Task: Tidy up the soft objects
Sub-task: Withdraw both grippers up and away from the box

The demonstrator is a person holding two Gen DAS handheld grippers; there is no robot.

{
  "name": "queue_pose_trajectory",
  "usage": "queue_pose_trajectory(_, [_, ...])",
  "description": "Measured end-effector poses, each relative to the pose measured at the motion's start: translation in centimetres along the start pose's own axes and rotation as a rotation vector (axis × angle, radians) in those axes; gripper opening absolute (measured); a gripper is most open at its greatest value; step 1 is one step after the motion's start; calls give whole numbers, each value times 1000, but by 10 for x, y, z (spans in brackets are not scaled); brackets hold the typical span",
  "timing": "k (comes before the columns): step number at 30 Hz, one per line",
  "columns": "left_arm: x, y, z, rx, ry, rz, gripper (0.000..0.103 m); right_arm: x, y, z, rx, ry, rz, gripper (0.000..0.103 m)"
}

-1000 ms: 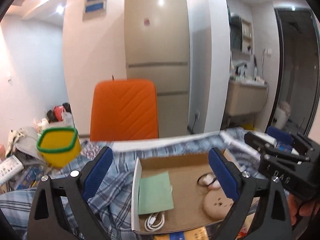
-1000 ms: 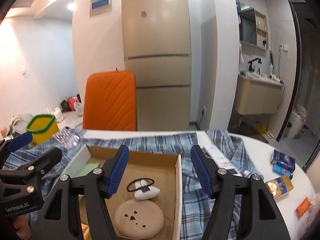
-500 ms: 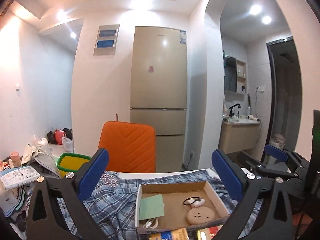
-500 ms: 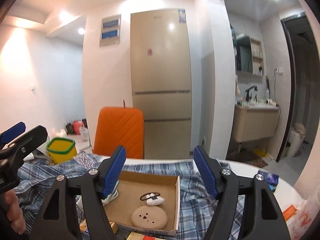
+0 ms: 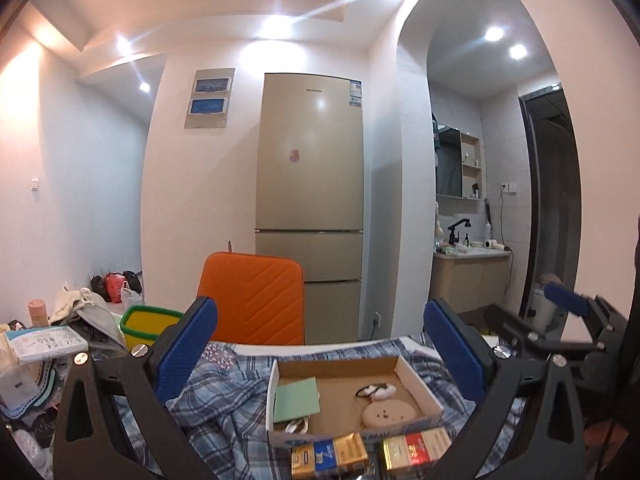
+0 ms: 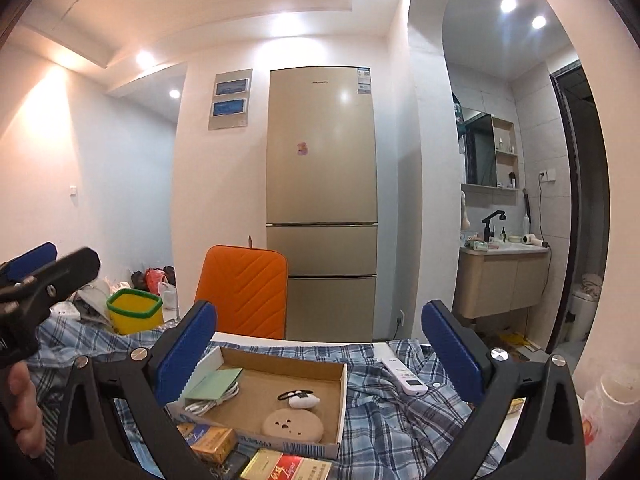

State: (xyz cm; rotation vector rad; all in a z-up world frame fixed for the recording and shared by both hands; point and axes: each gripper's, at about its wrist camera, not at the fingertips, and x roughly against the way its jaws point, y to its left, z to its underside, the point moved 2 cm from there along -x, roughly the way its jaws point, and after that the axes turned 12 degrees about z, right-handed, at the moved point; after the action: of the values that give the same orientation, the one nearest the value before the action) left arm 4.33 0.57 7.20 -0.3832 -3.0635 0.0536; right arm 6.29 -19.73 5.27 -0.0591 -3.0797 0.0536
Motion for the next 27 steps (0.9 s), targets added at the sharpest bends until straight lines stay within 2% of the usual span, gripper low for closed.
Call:
queue_pose_trajectory(7, [14,0,30,-24,4,9,103,9,0,23,-12,13,-1,103])
queue_pose_trajectory(11, [16,4,49,-49,33,1,103,10,3,41,-13,20,12,103])
queue_pose_trajectory(15, [14,10,69,-21,72,7,103,6,6,53,-8,46,-1,103])
queue_pose_trajectory(27, [8,15,74,13,126,5,103,1,7,62,-11,68,6,103])
